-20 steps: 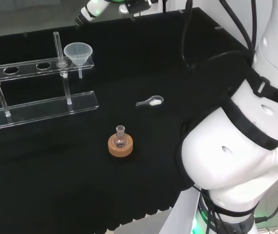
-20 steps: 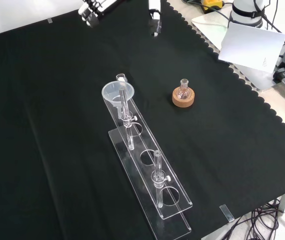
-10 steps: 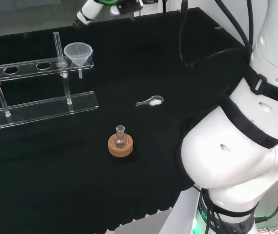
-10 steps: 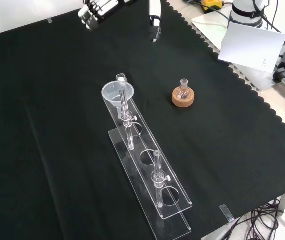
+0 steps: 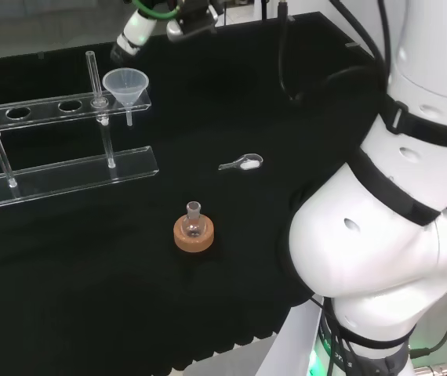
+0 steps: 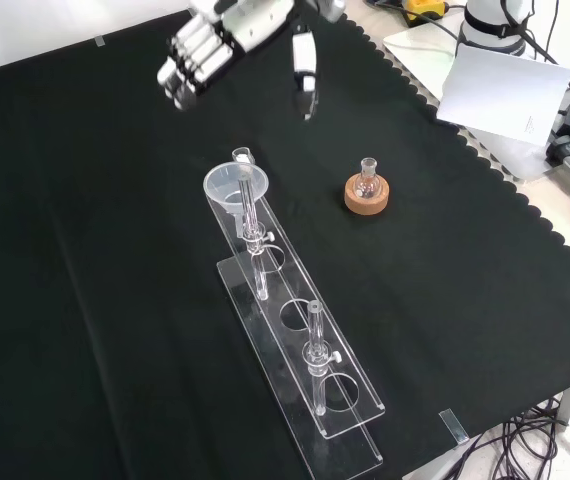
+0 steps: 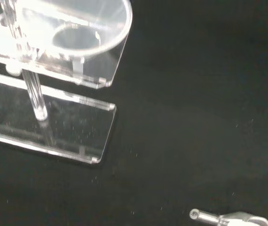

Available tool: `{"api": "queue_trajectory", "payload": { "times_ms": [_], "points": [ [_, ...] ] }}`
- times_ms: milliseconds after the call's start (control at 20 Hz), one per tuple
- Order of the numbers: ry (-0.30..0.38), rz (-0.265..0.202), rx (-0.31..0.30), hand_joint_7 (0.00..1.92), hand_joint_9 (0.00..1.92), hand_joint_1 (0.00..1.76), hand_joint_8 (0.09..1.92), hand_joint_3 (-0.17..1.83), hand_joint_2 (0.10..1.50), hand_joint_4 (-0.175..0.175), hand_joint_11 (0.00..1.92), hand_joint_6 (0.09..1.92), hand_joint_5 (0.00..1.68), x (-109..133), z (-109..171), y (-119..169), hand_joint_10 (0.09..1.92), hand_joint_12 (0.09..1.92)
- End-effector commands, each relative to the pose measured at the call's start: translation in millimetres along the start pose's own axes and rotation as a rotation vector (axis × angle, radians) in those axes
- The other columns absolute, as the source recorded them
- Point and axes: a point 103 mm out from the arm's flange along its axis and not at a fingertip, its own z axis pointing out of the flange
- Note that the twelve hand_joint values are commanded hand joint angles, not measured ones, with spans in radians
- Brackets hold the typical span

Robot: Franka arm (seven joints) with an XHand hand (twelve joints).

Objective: Pick up the funnel from the transparent funnel stand.

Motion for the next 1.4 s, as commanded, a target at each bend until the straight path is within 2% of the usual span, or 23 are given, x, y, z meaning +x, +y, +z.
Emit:
{"api": "queue_trajectory", "payload": {
  "times_ms": [50,100,300,450,600,750,1400],
  "points": [
    [0.003,0.007,0.042,0.0,0.0,0.53,0.09,0.02,0.61,-0.023,0.0,0.09,0.0,-13,18,20,0.09,0.83],
    [-0.007,0.025,0.051,0.0,0.0,0.53,0.09,0.02,0.61,-0.028,0.0,0.09,0.0,-10,19,22,0.09,0.83],
    [-0.03,0.025,0.077,0.02,0.0,0.52,0.09,0.02,0.61,-0.025,0.0,0.09,0.0,1,21,32,0.09,0.83],
    [-0.039,-0.005,0.102,0.04,0.0,0.52,0.09,0.02,0.61,-0.024,0.0,0.09,0.0,0,21,36,0.09,0.83],
    [-0.07,-0.032,0.162,0.05,0.0,0.52,0.09,0.02,0.61,-0.024,0.0,0.09,0.0,5,20,42,0.09,0.83],
    [-0.095,-0.041,0.186,0.06,0.0,0.52,0.09,0.02,0.62,-0.022,0.0,0.09,0.0,9,20,47,0.09,0.83],
    [-0.102,-0.042,0.215,0.09,0.0,0.53,0.09,0.02,0.63,-0.023,0.0,0.09,0.0,20,26,57,0.09,0.82]
  ]
}}
